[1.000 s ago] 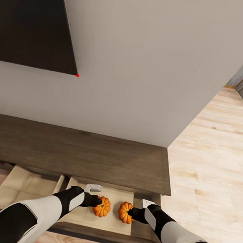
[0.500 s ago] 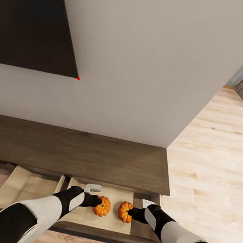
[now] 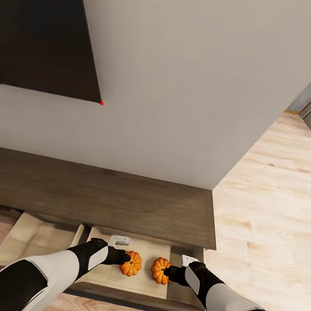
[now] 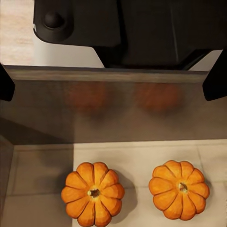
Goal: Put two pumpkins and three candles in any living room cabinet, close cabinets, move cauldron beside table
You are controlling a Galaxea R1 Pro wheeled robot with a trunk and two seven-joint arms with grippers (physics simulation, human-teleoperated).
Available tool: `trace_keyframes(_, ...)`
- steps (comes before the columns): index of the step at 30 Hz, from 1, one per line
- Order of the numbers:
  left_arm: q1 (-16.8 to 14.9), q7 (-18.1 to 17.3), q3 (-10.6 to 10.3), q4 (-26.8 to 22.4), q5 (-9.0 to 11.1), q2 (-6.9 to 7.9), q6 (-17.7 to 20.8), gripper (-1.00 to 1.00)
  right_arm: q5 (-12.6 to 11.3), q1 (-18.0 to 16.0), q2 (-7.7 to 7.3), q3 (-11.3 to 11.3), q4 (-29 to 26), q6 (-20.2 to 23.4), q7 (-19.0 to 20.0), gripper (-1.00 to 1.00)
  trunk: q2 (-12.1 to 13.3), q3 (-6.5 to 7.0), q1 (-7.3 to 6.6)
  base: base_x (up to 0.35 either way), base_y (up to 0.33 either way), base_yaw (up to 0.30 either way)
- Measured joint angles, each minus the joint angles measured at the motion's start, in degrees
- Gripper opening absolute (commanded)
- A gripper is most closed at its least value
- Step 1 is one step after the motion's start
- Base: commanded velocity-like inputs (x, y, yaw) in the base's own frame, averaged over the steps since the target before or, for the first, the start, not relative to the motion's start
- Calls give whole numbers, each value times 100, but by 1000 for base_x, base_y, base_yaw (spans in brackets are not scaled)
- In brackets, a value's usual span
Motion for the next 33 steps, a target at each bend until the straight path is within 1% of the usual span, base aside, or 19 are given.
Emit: trace_keyframes(33, 0, 0, 6, 0, 0, 0, 0, 100, 0, 0, 0, 0, 0, -9, -8, 100, 1326, 594, -726, 0, 0, 0)
